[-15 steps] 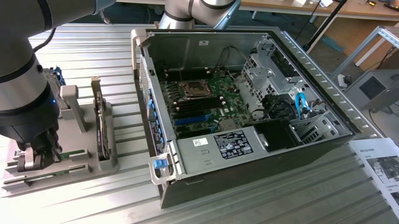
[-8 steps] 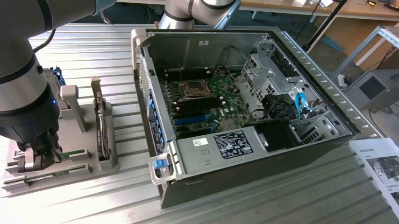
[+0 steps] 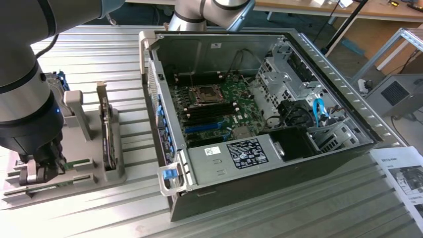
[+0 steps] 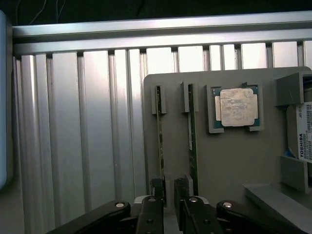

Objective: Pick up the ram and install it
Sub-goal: 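Pick up the ram and move it above insertion slot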

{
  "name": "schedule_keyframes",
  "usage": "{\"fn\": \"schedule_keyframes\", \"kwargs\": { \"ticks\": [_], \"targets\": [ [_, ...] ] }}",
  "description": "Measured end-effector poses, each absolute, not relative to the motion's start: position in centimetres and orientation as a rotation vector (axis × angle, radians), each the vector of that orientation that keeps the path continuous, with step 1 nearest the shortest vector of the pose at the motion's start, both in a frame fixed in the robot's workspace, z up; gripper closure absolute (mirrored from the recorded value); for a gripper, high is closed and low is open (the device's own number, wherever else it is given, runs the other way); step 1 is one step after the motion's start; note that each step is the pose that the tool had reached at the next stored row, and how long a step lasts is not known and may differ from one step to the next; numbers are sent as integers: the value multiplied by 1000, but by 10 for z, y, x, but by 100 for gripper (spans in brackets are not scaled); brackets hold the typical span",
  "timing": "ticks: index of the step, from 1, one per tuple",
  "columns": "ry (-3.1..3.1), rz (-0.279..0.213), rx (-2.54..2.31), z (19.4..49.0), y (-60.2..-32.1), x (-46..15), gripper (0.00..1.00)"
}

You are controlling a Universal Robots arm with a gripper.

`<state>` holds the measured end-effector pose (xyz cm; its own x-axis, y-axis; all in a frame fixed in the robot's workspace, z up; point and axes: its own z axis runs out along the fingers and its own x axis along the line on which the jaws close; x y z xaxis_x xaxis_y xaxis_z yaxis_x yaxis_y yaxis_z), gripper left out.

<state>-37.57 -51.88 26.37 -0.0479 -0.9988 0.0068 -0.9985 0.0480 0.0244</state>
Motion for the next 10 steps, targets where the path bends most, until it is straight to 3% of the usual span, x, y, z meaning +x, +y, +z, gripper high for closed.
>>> {"fn": "schedule_keyframes", "kwargs": {
  "ticks": [10],
  "targets": [
    [-2265,-36,2159,263,-519,-376,76]
  ]
}}
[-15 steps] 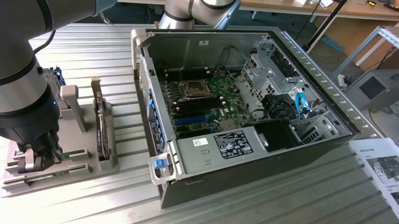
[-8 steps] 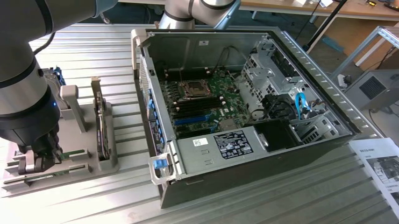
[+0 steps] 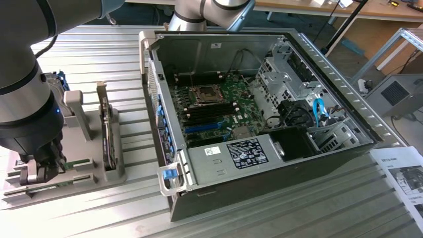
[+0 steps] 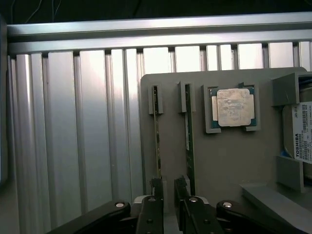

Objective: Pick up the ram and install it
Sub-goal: 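Pick up the ram and move it above insertion slot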

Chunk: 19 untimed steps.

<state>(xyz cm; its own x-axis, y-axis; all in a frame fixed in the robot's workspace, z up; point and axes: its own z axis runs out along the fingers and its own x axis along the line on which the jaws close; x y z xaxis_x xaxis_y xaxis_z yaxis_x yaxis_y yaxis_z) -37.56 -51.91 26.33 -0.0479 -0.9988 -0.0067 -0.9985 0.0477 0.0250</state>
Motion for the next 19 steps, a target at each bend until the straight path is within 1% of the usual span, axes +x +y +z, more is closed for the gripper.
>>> {"fn": "schedule_keyframes", "kwargs": {
  "ticks": [19],
  "targets": [
    [-2265,-35,2159,253,-523,-376,76]
  ]
}}
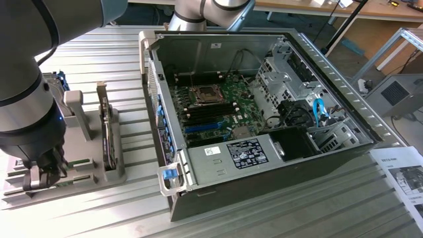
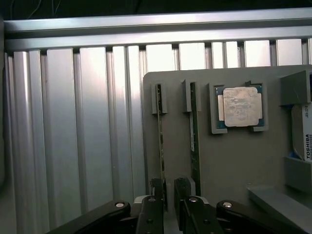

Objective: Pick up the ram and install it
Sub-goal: 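Pick up the ram and move it above insertion slot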

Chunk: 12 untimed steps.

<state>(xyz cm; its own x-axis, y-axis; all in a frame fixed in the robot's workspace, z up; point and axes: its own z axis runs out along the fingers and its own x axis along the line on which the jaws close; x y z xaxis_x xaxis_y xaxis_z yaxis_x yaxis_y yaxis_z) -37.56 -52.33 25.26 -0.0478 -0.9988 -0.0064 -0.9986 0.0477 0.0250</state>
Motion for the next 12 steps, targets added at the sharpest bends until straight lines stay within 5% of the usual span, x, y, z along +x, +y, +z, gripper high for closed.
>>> {"fn": "schedule_keyframes", "kwargs": {
  "ticks": [12],
  "targets": [
    [-2265,-35,2159,243,-526,-376,76]
  ]
}}
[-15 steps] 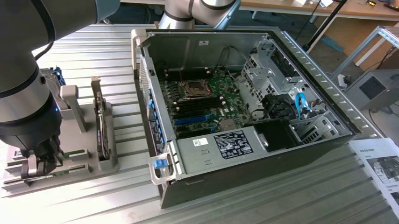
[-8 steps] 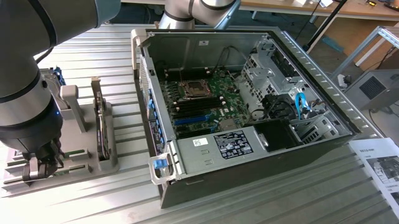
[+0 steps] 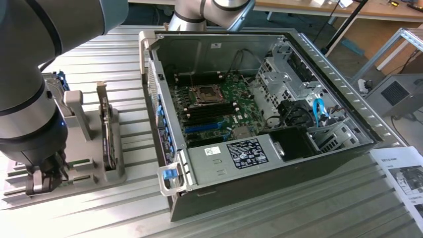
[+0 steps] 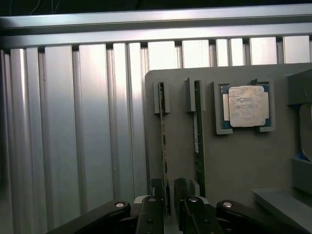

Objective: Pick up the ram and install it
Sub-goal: 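Pick up the ram and move it above insertion slot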

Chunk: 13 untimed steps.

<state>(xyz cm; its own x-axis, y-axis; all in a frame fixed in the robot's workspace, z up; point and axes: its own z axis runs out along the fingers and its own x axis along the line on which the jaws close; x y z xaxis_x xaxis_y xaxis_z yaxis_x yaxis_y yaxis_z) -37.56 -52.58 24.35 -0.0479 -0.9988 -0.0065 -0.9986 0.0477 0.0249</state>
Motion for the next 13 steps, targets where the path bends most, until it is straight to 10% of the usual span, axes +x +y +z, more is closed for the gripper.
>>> {"fn": "schedule_keyframes", "kwargs": {
  "ticks": [13],
  "targets": [
    [-2265,-35,2159,233,-528,-376,76]
  ]
}}
